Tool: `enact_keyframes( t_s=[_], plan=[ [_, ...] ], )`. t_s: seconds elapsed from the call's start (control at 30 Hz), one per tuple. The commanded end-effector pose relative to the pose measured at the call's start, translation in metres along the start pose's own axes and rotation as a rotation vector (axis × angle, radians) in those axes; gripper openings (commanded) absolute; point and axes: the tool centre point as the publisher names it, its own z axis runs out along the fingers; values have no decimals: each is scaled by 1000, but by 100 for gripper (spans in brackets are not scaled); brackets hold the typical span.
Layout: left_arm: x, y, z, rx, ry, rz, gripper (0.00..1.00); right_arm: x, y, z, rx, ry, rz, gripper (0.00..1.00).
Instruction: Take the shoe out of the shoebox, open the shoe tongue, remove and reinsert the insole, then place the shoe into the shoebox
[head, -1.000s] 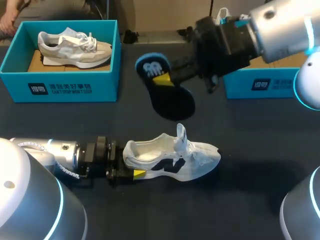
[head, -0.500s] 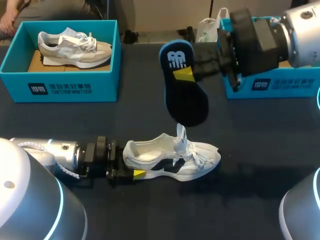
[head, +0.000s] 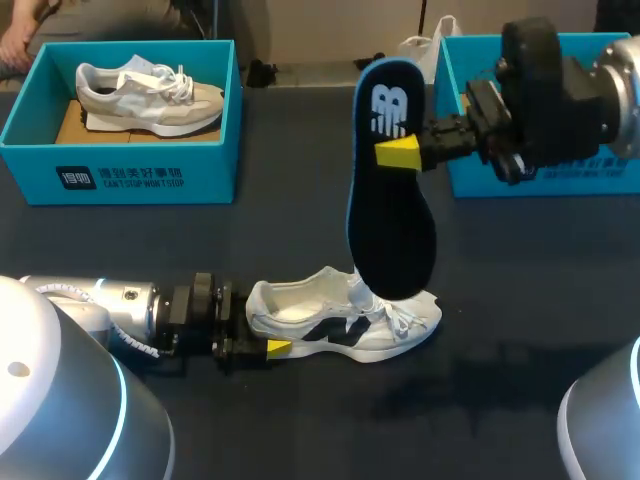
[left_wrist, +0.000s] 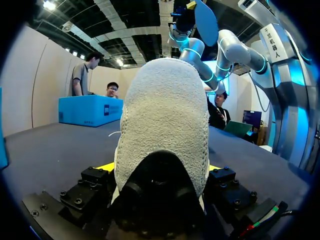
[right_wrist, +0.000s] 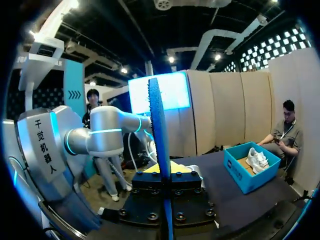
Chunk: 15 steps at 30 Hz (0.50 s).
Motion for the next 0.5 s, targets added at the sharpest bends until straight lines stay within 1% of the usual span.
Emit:
enact_keyframes(
  t_s=[0.03, 0.2, 0.37, 0.5],
  plan=[
    [1, 0, 1, -1, -2, 0, 0, 10, -7, -6, -12, -17, -1, 0],
    [1, 0, 1, -1, -2, 0, 0, 10, -7, -6, -12, -17, -1, 0],
    [1, 0, 1, -1, -2, 0, 0, 18, -10, -11, -42, -24, 94, 0],
    [1, 0, 1, -1, -2, 0, 0, 25, -11, -11, -41, -8, 150, 0]
  ],
)
